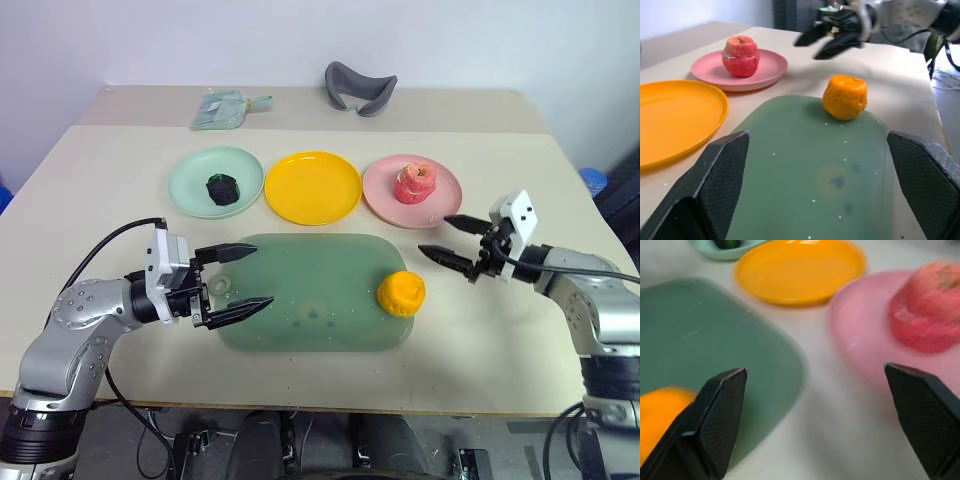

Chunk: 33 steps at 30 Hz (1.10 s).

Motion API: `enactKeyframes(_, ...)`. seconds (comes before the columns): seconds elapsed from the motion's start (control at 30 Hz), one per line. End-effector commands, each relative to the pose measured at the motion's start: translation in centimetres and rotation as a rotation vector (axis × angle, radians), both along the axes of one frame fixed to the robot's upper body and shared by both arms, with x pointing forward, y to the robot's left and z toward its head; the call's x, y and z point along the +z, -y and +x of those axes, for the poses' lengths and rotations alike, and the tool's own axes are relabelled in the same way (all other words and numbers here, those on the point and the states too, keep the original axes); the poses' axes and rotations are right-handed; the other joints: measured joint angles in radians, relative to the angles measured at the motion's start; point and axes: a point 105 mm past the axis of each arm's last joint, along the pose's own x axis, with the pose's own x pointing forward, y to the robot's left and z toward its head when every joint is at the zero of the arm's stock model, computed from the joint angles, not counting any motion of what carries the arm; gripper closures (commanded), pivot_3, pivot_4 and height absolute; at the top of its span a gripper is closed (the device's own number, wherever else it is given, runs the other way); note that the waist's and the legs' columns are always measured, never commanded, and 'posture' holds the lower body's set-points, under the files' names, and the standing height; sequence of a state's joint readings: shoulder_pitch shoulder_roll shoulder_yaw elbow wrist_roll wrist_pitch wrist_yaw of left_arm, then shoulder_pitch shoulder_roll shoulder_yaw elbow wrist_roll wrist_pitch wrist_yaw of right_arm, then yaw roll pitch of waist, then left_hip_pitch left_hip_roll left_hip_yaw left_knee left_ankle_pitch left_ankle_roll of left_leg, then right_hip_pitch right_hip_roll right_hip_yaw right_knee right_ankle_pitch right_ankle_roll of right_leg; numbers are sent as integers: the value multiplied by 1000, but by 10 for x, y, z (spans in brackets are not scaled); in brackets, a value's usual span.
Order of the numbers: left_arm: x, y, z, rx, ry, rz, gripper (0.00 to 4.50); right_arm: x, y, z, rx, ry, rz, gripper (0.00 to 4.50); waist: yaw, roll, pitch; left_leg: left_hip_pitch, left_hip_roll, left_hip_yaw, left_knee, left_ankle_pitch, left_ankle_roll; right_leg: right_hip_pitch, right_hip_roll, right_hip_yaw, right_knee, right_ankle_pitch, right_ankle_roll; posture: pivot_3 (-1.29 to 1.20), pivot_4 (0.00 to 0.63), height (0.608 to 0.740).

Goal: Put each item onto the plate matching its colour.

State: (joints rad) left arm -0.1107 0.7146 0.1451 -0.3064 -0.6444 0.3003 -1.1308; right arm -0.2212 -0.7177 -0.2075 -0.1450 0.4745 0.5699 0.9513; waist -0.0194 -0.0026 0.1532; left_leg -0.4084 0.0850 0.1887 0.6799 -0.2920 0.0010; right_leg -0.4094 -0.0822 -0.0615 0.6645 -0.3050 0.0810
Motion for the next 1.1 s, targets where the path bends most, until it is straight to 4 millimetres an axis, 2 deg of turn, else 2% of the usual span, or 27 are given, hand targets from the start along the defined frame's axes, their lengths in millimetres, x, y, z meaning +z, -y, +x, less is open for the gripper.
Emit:
enactKeyframes(0.03, 5, 4, 1, -42, 11, -16, 0, 10, -18, -23, 89, -2, 37, 47, 5, 0, 0, 0, 0, 0, 0, 0, 0, 0, 0, 0, 0, 0, 0, 0, 150, 740)
enactKeyframes(0.43, 5, 8, 8, -71, 12, -16, 0, -12, -39, -48, 140, -64, 62, 47, 8, -1, 0, 0, -1, -1, 1, 0, 0, 1, 0, 0, 0, 0, 0, 0, 150, 740)
enactKeyframes(0.53, 6, 9, 7, -69, 15, -15, 0, -23, -45, -53, 168, -93, 48, 47, 8, -1, 0, 0, -1, -1, 1, 0, 0, 1, 0, 0, 0, 0, 0, 0, 150, 740)
enactKeyframes(0.8, 5, 9, 5, -54, 22, -10, 0, -52, -46, -38, 115, -89, 30, 47, 8, -1, 0, 0, -1, -1, 1, 0, 0, 1, 0, 0, 0, 0, 0, 0, 150, 740)
enactKeyframes(0.83, 6, 8, 5, -49, 23, -11, 0, -53, -45, -35, 106, -83, 30, 278, 8, -1, 0, 0, -1, -1, 1, 0, 0, 1, 0, 0, 0, 0, 0, 0, 150, 740)
enactKeyframes(0.93, 6, 7, 4, -26, 27, -16, 0, -45, -47, -25, 98, -42, 56, 1269, 7, -1, 0, 0, -1, -1, 1, 0, 0, 1, 0, 0, 0, 0, 0, 0, 150, 740)
enactKeyframes(1.1, 6, 4, 2, 48, 30, -49, 0, -16, -68, -1, 137, 73, 91, 1269, 3, -1, 0, 0, 0, -1, 1, 0, 0, 0, 1, 0, 0, 0, 0, 0, 150, 740)
